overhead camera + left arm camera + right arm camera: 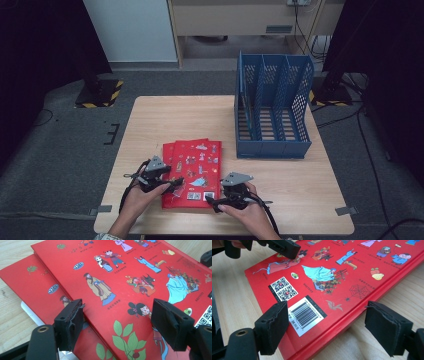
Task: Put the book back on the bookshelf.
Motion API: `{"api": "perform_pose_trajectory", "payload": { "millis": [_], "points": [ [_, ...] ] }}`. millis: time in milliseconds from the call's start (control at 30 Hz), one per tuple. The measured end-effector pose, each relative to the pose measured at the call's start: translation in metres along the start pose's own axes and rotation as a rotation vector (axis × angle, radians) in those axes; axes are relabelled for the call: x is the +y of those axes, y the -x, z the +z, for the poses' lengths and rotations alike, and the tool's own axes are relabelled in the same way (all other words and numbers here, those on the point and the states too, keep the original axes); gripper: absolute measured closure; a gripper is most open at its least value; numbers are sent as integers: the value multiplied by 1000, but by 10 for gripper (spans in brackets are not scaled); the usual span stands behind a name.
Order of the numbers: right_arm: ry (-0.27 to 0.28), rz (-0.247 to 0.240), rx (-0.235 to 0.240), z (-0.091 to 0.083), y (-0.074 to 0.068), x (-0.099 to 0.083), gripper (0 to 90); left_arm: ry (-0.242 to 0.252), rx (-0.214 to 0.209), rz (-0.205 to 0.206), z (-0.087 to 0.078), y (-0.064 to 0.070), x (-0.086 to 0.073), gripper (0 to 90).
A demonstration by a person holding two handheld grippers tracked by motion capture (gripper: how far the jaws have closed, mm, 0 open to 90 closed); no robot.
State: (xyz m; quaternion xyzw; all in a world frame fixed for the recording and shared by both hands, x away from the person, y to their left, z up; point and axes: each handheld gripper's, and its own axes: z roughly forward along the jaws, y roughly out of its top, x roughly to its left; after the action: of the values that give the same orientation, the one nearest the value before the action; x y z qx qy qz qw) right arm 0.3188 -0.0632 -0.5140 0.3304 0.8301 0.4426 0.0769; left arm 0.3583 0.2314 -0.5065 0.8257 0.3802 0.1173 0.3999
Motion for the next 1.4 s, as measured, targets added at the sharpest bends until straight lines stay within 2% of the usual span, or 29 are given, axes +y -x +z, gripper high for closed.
{"api": "perform_pose_trajectory", "payload": {
  "millis": [133,400,533,767,1133,1400],
  "points": [
    [6,12,12,-1,4,0,188,2,1,-7,1,0,0,251],
    [52,44,15,5,24,10,142,7,-1,-9,4,0,1,199],
    [46,67,19,12,32,13,131,12,-12,0,6,0,2,200],
    [25,79,9,18,41,12,120,14,-15,5,8,3,3,200],
    [36,169,50,30,61,15,90,15,-17,6,9,4,3,200],
    [43,207,88,41,64,16,84,19,-18,7,9,4,3,200]
  ]
}}
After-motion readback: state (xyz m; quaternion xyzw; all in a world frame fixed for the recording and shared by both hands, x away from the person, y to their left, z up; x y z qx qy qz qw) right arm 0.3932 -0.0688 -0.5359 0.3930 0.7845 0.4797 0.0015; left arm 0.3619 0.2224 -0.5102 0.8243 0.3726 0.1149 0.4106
